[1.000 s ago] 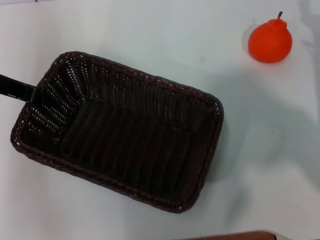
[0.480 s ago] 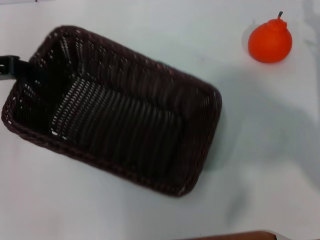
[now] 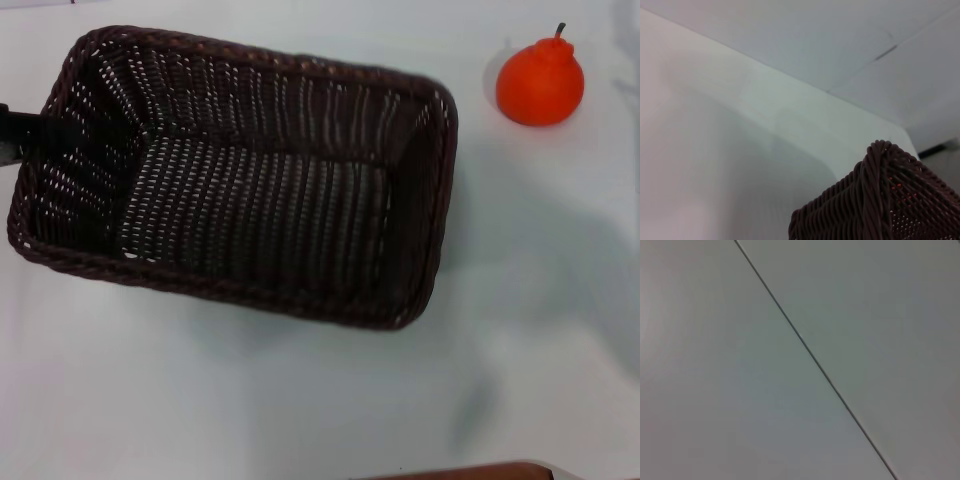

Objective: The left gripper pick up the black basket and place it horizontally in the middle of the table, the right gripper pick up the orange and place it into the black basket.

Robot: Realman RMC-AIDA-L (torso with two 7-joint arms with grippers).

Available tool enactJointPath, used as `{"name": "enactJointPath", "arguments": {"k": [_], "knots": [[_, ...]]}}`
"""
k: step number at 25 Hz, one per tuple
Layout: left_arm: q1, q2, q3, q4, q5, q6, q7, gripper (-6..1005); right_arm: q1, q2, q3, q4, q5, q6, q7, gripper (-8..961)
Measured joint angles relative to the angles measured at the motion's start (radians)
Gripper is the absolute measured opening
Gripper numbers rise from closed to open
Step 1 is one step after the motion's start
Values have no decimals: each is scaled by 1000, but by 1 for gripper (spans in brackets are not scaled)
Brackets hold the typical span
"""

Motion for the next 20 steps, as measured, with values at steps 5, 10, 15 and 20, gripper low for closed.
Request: {"name": "enactJointPath", "arguments": {"k": [5, 10, 15, 20], "knots": [[29, -25, -34, -31, -21, -42, 0, 236, -3, 1, 0, 2, 0, 5, 1, 810], [66, -71, -31, -34, -25, -120, 2, 250, -7, 2, 0, 2, 0, 11, 7, 810], [93, -83, -28, -47, -53, -145, 3, 264, -8, 3, 0, 0, 0, 12, 10, 810], [111, -85, -26, -97, -83, -173, 16, 277, -8, 2, -4, 0, -2, 15, 11, 810]]}}
